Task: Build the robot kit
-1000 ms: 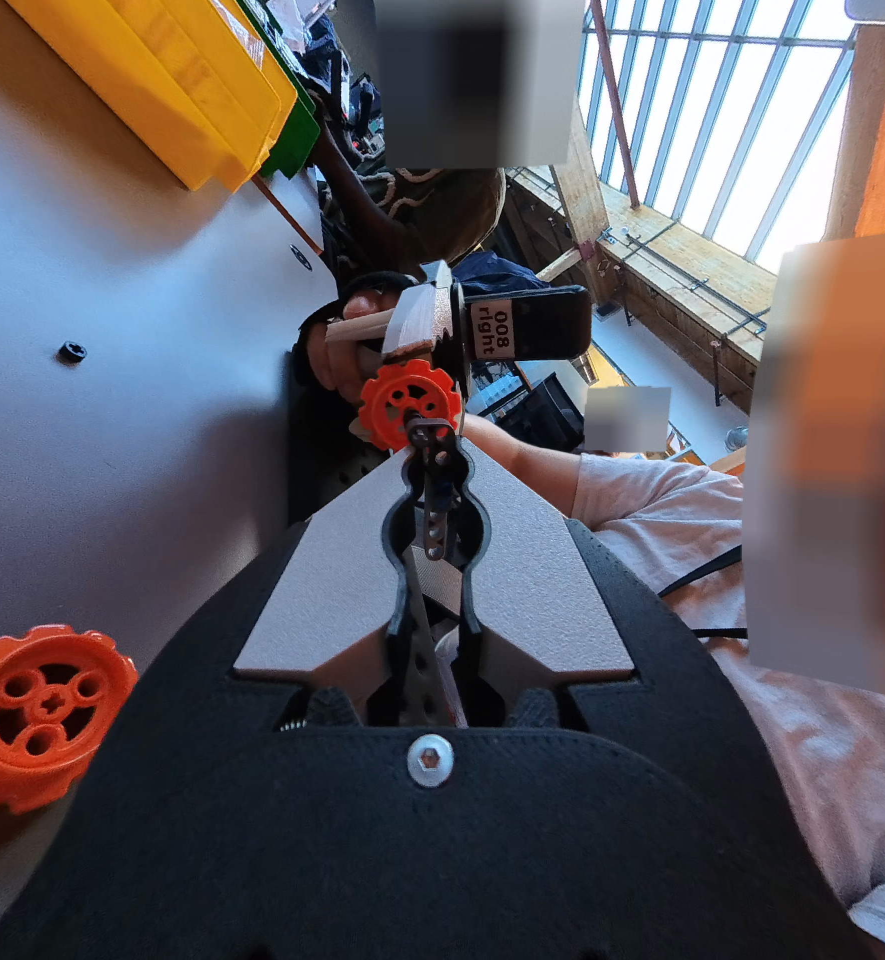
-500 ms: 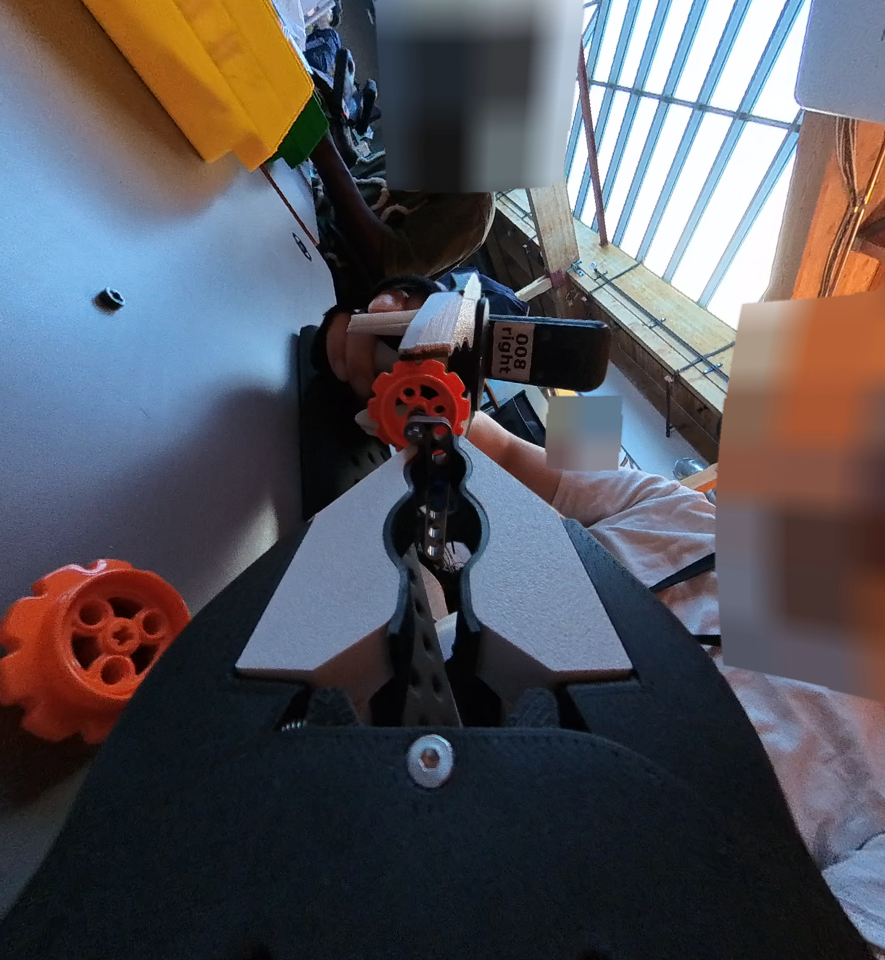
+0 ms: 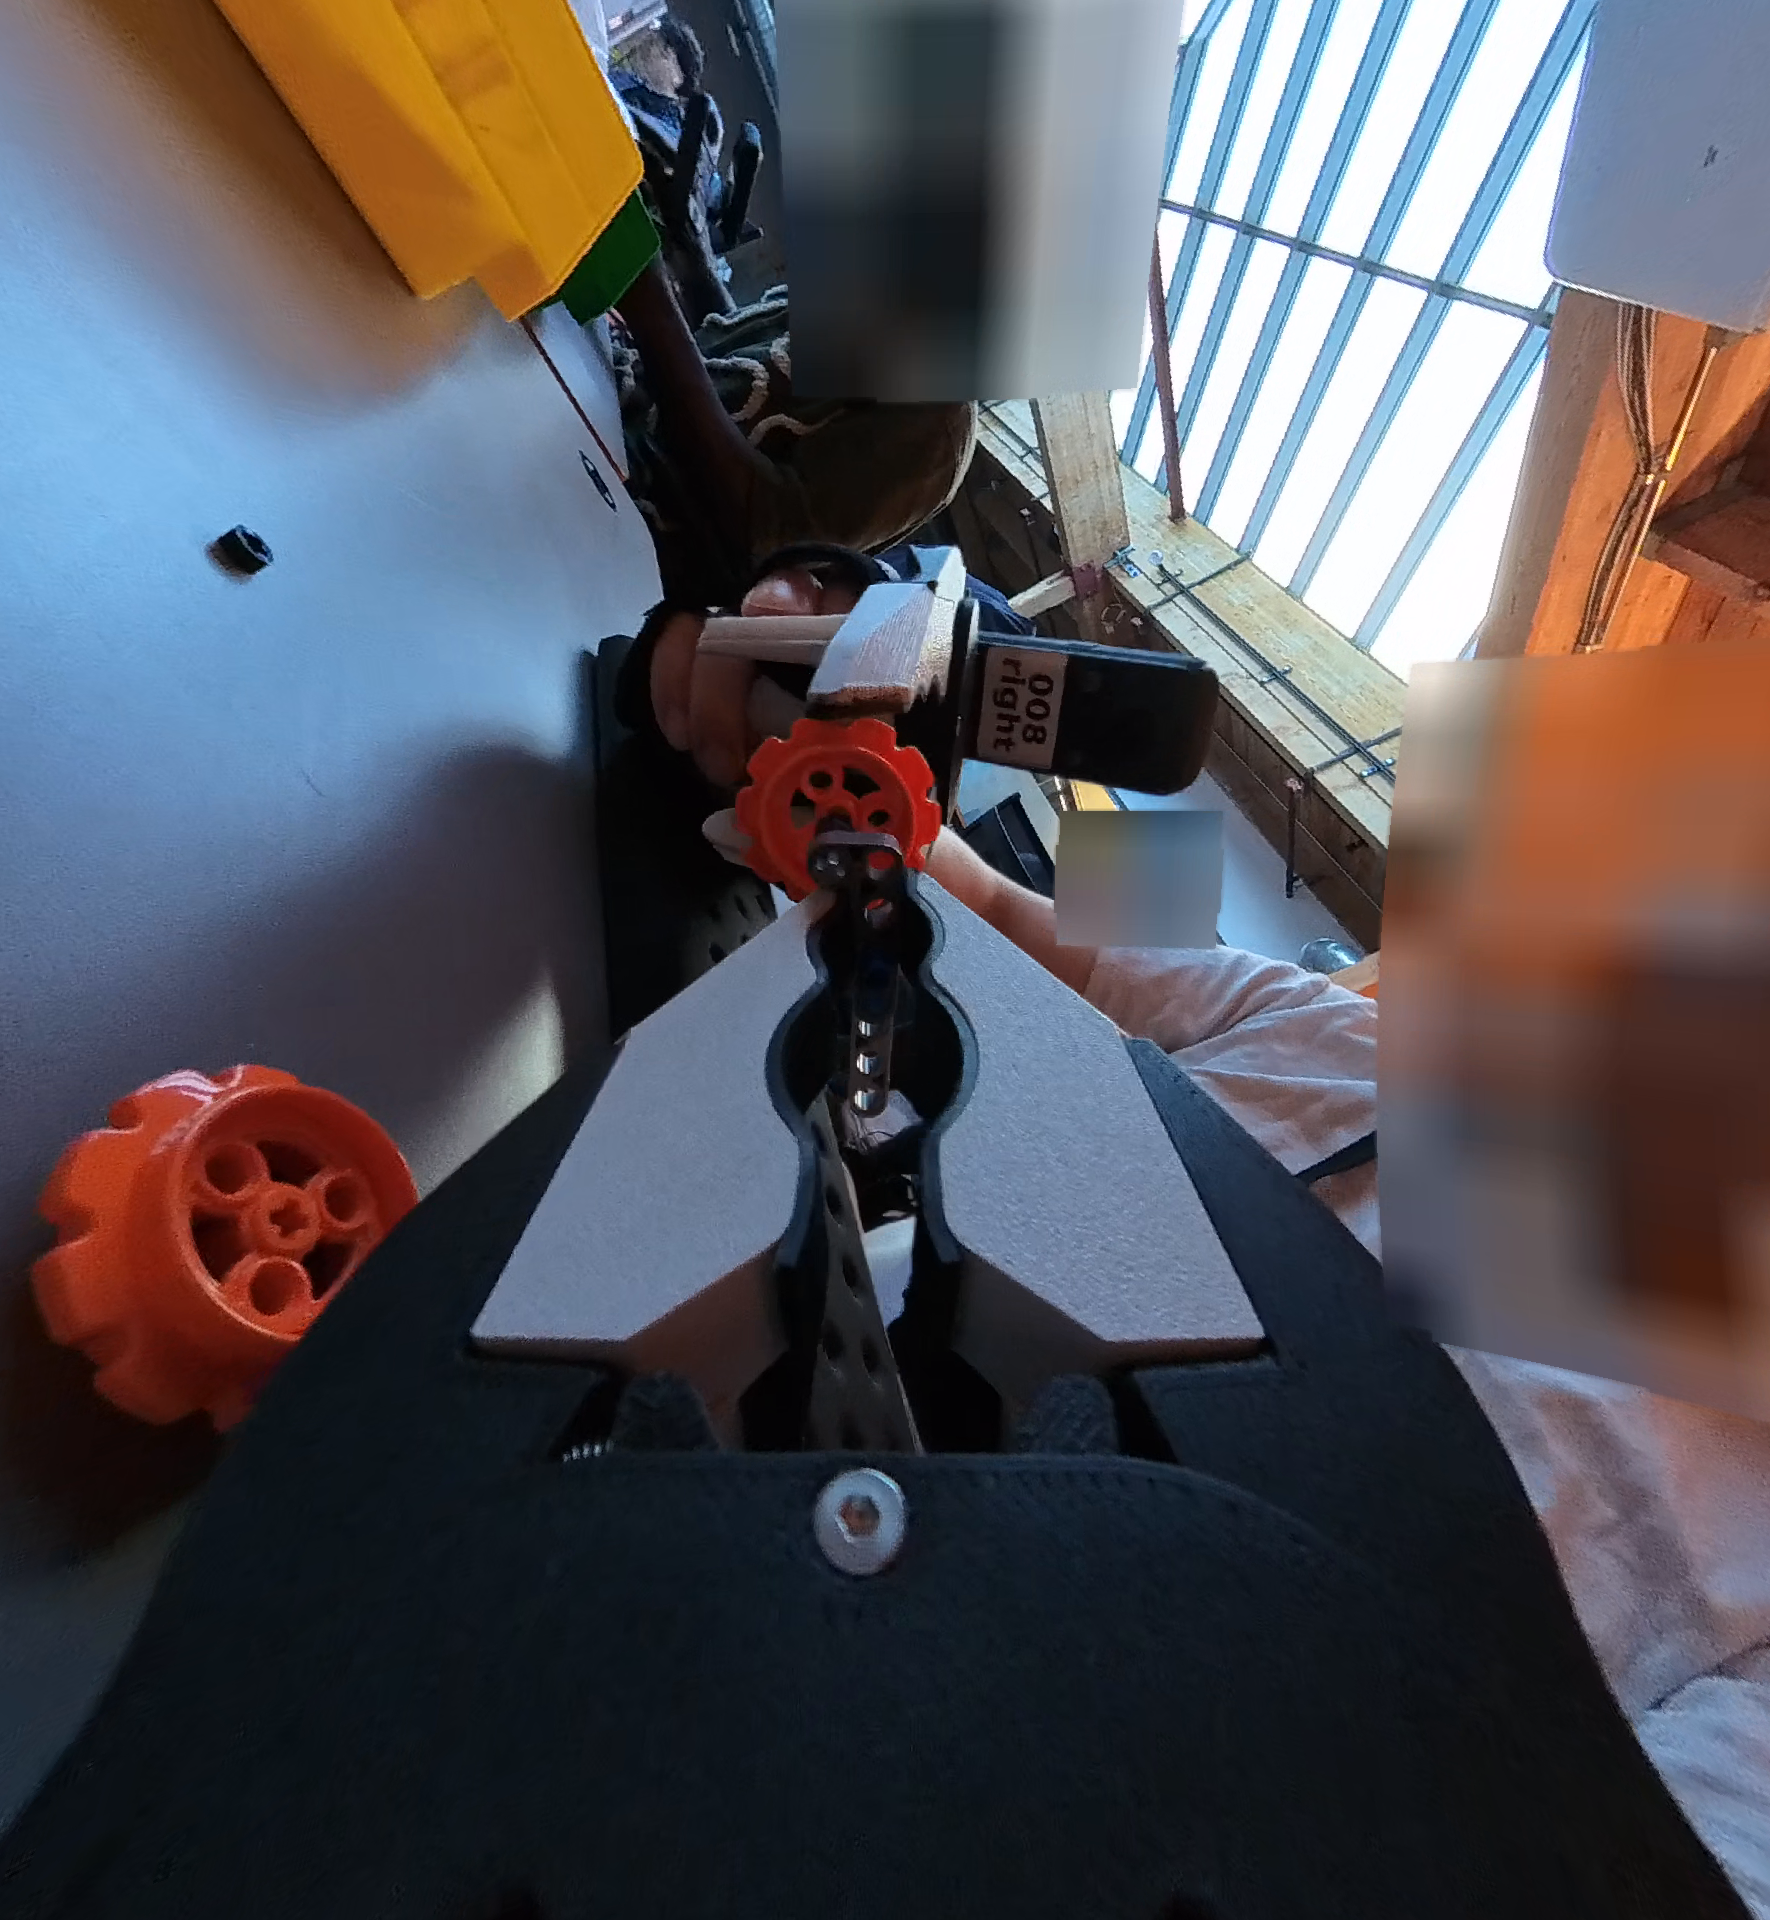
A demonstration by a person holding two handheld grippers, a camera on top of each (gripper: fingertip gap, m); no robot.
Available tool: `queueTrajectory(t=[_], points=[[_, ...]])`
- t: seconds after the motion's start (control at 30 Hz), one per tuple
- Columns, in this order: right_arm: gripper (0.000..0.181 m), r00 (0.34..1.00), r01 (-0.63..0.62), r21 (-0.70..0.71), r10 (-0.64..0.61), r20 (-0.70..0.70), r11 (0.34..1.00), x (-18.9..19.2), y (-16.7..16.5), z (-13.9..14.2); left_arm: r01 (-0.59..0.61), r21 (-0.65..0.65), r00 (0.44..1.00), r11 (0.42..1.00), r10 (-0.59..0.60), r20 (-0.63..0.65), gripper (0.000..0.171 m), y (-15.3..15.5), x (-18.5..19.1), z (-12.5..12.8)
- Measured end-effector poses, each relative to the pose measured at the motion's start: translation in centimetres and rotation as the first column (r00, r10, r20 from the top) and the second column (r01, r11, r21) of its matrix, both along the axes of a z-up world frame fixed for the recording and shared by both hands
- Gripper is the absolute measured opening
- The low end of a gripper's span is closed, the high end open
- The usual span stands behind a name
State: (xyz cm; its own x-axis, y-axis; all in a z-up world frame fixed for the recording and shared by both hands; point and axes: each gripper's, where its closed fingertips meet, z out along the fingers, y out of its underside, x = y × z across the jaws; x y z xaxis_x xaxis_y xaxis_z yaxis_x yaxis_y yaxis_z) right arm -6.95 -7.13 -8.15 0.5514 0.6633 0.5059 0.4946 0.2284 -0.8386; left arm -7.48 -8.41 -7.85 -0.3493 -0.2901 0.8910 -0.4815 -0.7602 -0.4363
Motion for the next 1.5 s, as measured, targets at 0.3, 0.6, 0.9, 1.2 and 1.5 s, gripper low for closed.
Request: queueTrajectory(t=[0.3,0.6,0.9,1.2,1.5], points=[[0.040,1.000,0.017,-0.009,-0.017,0.007,1.000,-0.1,0.3,-0.2,-0.015,0.001,1.000,1.000,0.015,-0.002,0.004,0.2,-0.1,-0.1],[0.040,0.999,0.024,0.036,-0.023,-0.034,0.999,-0.7,0.2,0.9,-0.030,0.054,0.998,0.998,0.026,0.065,0.005,0.1,-0.8,1.1],[0.040,0.998,0.058,0.063,-0.058,-0.002,0.996,-2.2,2.6,1.1,0.021,0.138,0.998,0.990,-0.028,0.053,0.005,2.1,-2.3,1.3],[0.040,0.999,0.016,0.017,-0.017,0.043,1.000,-2.8,2.2,-0.3,0.026,0.121,0.999,0.992,-0.030,0.027,0.006,1.6,-2.9,-0.1],[0.040,0.997,0.077,-0.013,-0.076,0.029,0.997,-2.3,2.9,-0.4,-0.007,0.114,1.000,0.993,0.004,0.025,0.006,2.0,-2.4,-0.2]])
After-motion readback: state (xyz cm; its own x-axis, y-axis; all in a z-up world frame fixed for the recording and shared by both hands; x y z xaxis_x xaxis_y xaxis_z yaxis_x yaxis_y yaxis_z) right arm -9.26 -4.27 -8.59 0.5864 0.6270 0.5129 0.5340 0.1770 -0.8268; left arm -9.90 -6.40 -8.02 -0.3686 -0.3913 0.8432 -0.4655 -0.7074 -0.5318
